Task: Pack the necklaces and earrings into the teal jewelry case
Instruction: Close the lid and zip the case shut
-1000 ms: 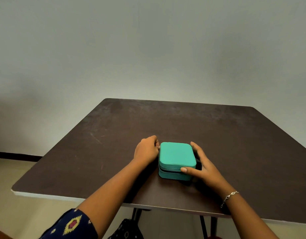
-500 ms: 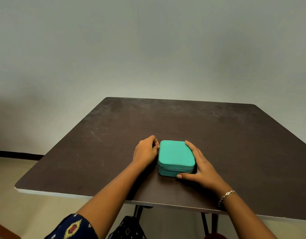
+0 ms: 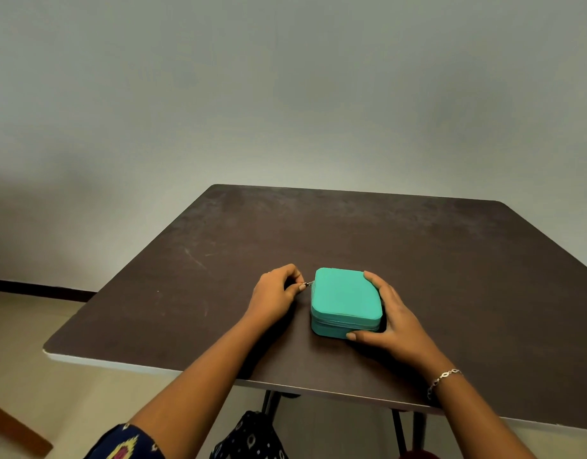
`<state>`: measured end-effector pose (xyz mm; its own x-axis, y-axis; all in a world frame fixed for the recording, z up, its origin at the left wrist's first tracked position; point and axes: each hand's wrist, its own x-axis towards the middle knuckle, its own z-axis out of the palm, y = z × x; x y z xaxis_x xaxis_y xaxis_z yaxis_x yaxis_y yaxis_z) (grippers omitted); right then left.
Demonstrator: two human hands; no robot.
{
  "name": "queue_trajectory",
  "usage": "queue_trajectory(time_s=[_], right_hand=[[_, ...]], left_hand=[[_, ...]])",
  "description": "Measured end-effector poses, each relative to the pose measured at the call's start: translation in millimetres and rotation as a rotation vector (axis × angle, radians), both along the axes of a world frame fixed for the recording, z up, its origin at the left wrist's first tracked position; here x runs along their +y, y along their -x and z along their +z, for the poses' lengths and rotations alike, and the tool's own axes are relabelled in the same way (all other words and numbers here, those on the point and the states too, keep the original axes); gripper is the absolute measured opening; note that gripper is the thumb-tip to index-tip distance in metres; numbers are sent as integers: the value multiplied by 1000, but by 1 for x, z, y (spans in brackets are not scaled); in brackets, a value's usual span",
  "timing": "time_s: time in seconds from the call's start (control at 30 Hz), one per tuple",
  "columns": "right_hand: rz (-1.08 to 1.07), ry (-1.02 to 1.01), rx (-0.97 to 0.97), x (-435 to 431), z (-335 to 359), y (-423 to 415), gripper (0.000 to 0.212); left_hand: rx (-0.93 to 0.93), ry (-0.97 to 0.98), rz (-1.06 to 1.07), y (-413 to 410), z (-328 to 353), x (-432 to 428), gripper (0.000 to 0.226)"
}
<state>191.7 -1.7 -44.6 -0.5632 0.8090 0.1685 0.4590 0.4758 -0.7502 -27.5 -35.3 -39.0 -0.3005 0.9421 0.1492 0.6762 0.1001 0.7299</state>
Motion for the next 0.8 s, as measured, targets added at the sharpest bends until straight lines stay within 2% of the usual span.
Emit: queue_trajectory(time_s=[0.27, 0.4, 0.6, 0.8], right_hand=[[-3, -14, -4, -2, 1, 1, 98], [-9, -22, -1, -2, 1, 0, 98], [-12, -12, 0, -3, 1, 1, 99], [-7, -9, -4, -3, 2, 2, 98]], left_hand=[[-37, 3, -74, -1, 1, -29, 6], [-66, 13, -86, -7, -1, -43, 16], [-65, 9, -109, -14, 1, -59, 20], [-45, -34, -90, -22, -3, -67, 7]])
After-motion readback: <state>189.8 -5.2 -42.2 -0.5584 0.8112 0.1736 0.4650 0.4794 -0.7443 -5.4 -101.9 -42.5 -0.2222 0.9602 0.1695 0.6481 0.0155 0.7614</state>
